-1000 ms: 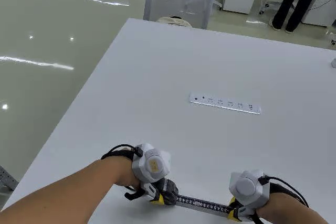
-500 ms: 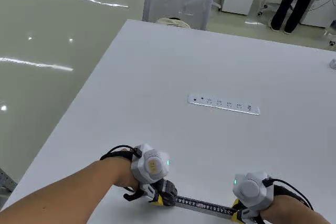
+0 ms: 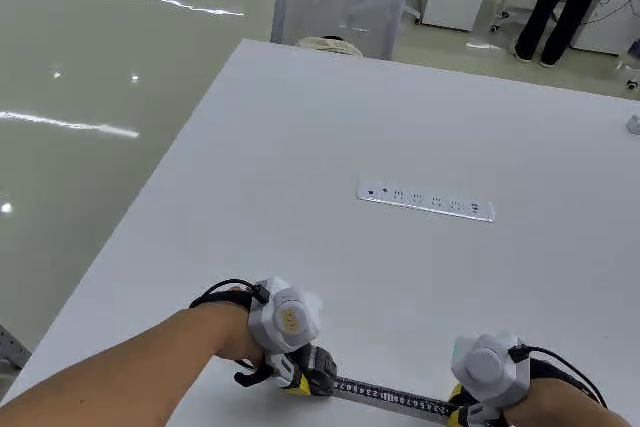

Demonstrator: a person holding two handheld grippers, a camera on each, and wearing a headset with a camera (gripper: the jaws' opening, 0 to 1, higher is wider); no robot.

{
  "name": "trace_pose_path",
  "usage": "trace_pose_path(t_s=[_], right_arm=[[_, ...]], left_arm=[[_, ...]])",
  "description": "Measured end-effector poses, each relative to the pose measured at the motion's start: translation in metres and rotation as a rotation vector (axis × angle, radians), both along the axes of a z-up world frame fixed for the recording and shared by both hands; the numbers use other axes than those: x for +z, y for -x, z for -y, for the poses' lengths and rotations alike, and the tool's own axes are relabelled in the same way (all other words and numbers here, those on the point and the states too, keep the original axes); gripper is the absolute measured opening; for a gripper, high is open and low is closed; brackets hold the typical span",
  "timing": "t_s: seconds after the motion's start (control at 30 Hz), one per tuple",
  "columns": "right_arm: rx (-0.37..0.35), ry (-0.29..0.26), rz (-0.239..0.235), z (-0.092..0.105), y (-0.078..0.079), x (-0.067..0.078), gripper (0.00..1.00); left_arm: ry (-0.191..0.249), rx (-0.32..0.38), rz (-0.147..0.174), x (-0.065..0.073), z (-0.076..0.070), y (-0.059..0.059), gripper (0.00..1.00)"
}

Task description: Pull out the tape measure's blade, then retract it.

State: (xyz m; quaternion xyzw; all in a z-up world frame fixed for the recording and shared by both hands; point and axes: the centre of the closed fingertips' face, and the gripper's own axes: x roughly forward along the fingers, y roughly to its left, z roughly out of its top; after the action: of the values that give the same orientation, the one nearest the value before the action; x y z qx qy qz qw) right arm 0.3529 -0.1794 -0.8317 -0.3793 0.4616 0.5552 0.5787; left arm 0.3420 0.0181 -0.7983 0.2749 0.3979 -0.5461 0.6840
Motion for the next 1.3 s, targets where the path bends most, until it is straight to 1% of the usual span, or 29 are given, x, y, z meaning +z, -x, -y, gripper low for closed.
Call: trace_pose_path(t_s=[0.27,0.87,1.3], right_arm=[[-0.006,0.001,0.0,0.007,0.001,0.002,0.12],[-0.02,0.005,-0.001,0.023,-0.001,0.0,0.12],[-0.026,0.013,-0.001,0.029,0.0,0.002,0.12]], left_arm=[[0.0,0.0,0.001,0.0,0.0,0.0,0.35],[0.003,0.002,0.001,0.0,0.0,0.0,0.35],[0.007,0.003,0.003,0.0,0.0,0.0,0.35]])
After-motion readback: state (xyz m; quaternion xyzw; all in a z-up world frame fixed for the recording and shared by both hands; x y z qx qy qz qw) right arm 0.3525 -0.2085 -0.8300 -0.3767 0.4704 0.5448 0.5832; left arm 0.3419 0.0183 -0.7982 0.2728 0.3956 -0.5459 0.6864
